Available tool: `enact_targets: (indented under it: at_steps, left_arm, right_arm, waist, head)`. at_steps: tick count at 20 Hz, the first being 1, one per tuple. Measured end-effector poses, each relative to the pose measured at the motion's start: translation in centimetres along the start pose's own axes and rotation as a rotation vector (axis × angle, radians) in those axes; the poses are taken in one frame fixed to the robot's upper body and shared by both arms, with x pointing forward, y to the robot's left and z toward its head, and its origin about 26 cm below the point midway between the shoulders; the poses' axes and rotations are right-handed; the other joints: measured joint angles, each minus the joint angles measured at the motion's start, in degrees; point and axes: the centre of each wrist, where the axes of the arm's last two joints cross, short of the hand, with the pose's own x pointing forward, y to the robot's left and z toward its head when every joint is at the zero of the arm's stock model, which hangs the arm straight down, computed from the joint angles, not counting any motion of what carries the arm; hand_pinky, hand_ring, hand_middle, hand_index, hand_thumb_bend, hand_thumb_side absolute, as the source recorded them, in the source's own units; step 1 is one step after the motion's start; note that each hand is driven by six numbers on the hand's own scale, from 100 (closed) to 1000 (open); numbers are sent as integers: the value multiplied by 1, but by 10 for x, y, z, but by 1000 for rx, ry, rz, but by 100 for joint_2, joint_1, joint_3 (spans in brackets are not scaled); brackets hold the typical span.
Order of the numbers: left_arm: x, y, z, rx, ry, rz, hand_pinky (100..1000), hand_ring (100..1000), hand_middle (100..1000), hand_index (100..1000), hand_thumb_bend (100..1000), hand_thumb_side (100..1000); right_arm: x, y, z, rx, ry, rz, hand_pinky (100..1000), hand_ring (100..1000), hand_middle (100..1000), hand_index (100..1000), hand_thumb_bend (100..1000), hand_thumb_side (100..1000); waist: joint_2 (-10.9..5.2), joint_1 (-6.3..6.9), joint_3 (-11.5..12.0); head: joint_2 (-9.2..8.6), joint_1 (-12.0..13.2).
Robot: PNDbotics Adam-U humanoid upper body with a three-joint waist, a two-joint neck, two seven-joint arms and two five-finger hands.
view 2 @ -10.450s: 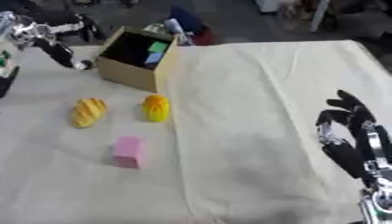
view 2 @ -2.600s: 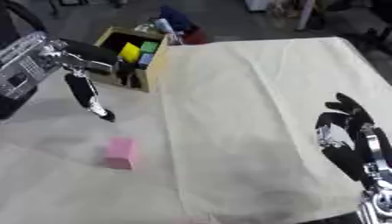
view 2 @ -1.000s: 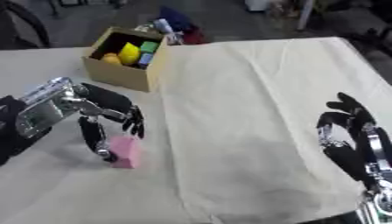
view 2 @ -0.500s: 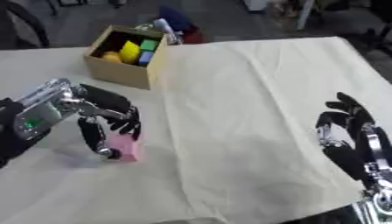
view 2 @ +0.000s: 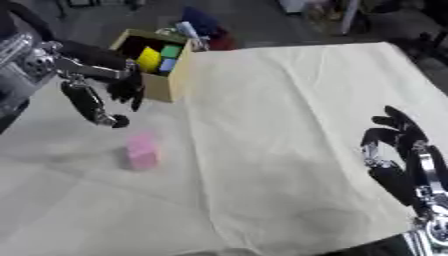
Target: Pick up objects on the table and place them in the box.
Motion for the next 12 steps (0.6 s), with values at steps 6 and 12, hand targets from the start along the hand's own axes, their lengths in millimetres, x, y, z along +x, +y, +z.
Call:
enact_targets:
  at_steps: [6, 12]
  left_arm:
    - [-8, -30, -24, -141, 43, -13, 745, 722, 749, 879, 800, 600]
    - [-4, -57, -49, -223, 47, -41, 725, 698, 738, 865, 781, 534]
  right_arm:
    - [-1, 0, 0, 1, 2, 0, 858, 777, 789, 941, 100, 432]
    - [-1, 0, 0, 4, 3, 0, 859, 777, 789, 942, 100, 432]
  waist:
    - [0, 0, -7]
    - [0, 0, 5]
  head:
    - [0, 1]
    - [0, 8]
